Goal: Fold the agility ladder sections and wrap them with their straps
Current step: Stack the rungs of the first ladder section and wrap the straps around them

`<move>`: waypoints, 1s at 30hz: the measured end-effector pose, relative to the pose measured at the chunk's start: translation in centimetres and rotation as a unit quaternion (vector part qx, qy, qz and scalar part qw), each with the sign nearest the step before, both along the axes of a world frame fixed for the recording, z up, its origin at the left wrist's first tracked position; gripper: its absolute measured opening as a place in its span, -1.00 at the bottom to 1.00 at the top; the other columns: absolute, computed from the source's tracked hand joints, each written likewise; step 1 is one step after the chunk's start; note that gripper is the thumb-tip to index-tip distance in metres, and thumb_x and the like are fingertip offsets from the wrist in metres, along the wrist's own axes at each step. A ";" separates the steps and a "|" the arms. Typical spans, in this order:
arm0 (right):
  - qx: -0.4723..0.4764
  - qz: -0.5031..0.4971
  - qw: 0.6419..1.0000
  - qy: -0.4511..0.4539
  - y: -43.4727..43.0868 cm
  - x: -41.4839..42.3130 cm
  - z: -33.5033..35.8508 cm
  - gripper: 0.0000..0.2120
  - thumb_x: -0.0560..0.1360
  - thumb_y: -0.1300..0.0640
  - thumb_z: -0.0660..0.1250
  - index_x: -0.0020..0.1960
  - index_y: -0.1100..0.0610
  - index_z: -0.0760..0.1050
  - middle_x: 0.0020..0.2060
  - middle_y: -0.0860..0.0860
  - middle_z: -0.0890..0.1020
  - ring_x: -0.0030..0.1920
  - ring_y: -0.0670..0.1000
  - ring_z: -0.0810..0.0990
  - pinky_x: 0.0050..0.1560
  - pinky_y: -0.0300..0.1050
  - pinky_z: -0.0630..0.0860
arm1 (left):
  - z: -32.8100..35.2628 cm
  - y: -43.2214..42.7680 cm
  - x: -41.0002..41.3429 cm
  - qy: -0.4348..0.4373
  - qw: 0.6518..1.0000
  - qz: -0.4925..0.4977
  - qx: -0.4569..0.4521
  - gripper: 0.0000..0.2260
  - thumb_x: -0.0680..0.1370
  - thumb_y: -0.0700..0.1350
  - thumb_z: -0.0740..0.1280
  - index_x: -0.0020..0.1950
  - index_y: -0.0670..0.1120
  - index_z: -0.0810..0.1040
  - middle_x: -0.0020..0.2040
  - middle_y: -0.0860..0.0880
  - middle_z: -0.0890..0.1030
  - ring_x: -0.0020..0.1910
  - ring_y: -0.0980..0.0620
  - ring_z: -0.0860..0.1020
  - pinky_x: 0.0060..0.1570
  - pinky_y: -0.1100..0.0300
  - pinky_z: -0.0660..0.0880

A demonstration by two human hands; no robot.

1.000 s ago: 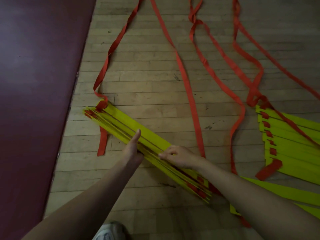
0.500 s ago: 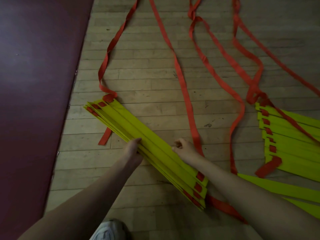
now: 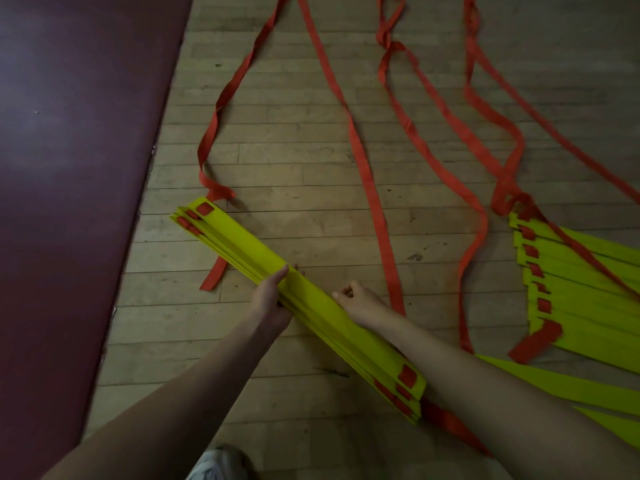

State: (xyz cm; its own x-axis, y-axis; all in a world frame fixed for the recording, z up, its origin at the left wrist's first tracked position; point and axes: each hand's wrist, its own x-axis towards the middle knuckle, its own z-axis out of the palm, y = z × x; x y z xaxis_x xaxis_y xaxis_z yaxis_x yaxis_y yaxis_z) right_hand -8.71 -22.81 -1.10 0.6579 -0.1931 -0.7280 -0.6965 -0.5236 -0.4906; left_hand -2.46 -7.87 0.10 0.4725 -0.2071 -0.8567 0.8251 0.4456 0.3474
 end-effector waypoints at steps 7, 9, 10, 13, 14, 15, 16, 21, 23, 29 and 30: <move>0.044 -0.016 0.999 0.018 0.5 0.4 0.5 -0.50 0.66 -0.10 -0.02 0.42 0.18 0.36 0.41 0.15 0.40 0.41 0.13 0.35 0.33 -0.08 0.27 | -0.1 -0.2 0.2 -0.018 1.000 -0.010 0.017 -0.85 0.60 -0.17 0.27 -0.17 -0.13 0.51 -0.41 -0.02 0.59 -0.33 0.07 0.58 -0.13 0.12 0.52; 0.040 -0.021 0.999 0.018 0.5 0.3 0.5 -0.53 0.67 -0.05 -0.01 0.44 0.18 0.34 0.43 0.14 0.38 0.43 0.13 0.32 0.34 -0.10 0.26 | 0.0 -0.2 0.4 -0.010 0.999 -0.017 0.038 -0.82 0.58 -0.17 0.29 -0.23 -0.11 0.45 -0.44 -0.02 0.47 -0.44 0.05 0.49 -0.31 0.13 0.50; 0.038 -0.020 0.999 0.015 0.4 0.3 0.4 -0.55 0.67 -0.04 0.01 0.40 0.20 0.38 0.39 0.14 0.41 0.39 0.14 0.36 0.31 -0.10 0.29 | -0.1 -0.2 0.5 0.002 0.998 -0.025 0.066 -0.83 0.58 -0.18 0.29 -0.22 -0.11 0.44 -0.44 -0.03 0.40 -0.47 0.03 0.44 -0.39 0.15 0.49; 0.039 -0.018 0.999 0.018 0.6 0.3 0.4 -0.60 0.65 -0.05 0.06 0.17 0.19 0.53 0.14 0.13 0.56 0.14 0.13 0.52 0.06 -0.12 0.39 | -0.9 0.1 0.4 0.016 0.987 -0.044 0.154 -0.88 0.56 -0.20 0.27 0.09 -0.17 0.48 -0.32 -0.11 0.43 -0.38 -0.05 0.47 -0.40 0.12 0.51; 0.040 -0.017 0.999 0.022 0.7 0.3 0.3 -0.63 0.65 -0.06 0.07 0.08 0.16 0.53 0.06 0.13 0.57 0.04 0.10 0.52 0.00 -0.12 0.39 | -1.4 0.2 0.2 0.018 0.985 -0.046 0.166 -0.73 0.56 -0.19 0.27 0.24 -0.24 0.46 -0.19 -0.16 0.52 -0.25 -0.12 0.54 -0.28 0.06 0.53; 0.041 -0.011 0.999 0.026 0.9 0.4 0.2 -0.65 0.65 -0.06 0.07 0.03 0.14 0.53 0.01 0.13 0.57 0.00 0.09 0.52 -0.02 -0.11 0.40 | -1.7 0.4 0.1 0.023 0.985 -0.034 0.165 -0.66 0.57 -0.18 0.26 0.32 -0.27 0.43 -0.02 -0.19 0.57 -0.08 -0.16 0.56 -0.13 0.01 0.53; 0.041 0.000 0.999 0.029 1.1 0.4 0.1 -0.64 0.65 -0.05 0.08 0.03 0.16 0.55 0.02 0.14 0.59 0.01 0.10 0.53 0.00 -0.10 0.42 | -1.9 0.5 -0.1 0.025 0.985 -0.028 0.170 -0.63 0.58 -0.17 0.24 0.35 -0.29 0.40 0.09 -0.19 0.56 0.03 -0.16 0.55 -0.01 -0.02 0.50; 0.039 0.023 0.999 0.019 1.8 0.1 0.2 -0.67 0.59 -0.04 0.23 0.20 0.17 0.51 0.17 0.11 0.58 0.18 0.11 0.53 0.06 -0.14 0.41 | -1.1 0.3 -0.3 0.028 0.986 0.006 0.161 -0.81 0.64 -0.04 0.20 0.05 -0.15 0.48 -0.28 -0.10 0.44 -0.32 -0.06 0.47 -0.24 0.04 0.51; 0.029 0.021 0.999 0.011 2.0 -0.1 0.2 -0.67 0.56 -0.02 0.30 0.23 0.15 0.47 0.18 0.07 0.55 0.18 0.08 0.50 0.10 -0.12 0.42 | -1.4 0.3 0.0 0.035 0.990 0.002 0.135 -0.73 0.64 0.02 0.20 -0.16 -0.13 0.45 -0.32 -0.08 0.41 -0.36 -0.06 0.45 -0.47 0.11 0.52; 0.014 -0.002 1.000 0.010 2.4 0.2 -0.5 -0.70 0.39 -0.05 0.49 -0.06 0.06 0.45 0.00 0.05 0.58 0.05 0.07 0.55 0.00 -0.10 0.46 | -1.1 -0.4 -0.3 0.027 0.994 -0.026 0.107 -0.71 0.64 0.02 0.18 0.07 -0.19 0.51 -0.10 -0.14 0.55 -0.11 -0.09 0.54 -0.10 -0.05 0.46; 0.013 -0.006 1.000 0.005 2.2 0.1 -0.6 -0.69 0.36 -0.04 0.51 -0.15 0.03 0.39 -0.04 0.05 0.56 0.02 0.07 0.54 0.00 -0.07 0.47 | -1.2 -0.3 -0.4 0.024 0.993 -0.032 0.109 -0.64 0.63 0.04 0.19 0.23 -0.21 0.48 0.06 -0.17 0.57 0.06 -0.12 0.55 -0.02 -0.07 0.45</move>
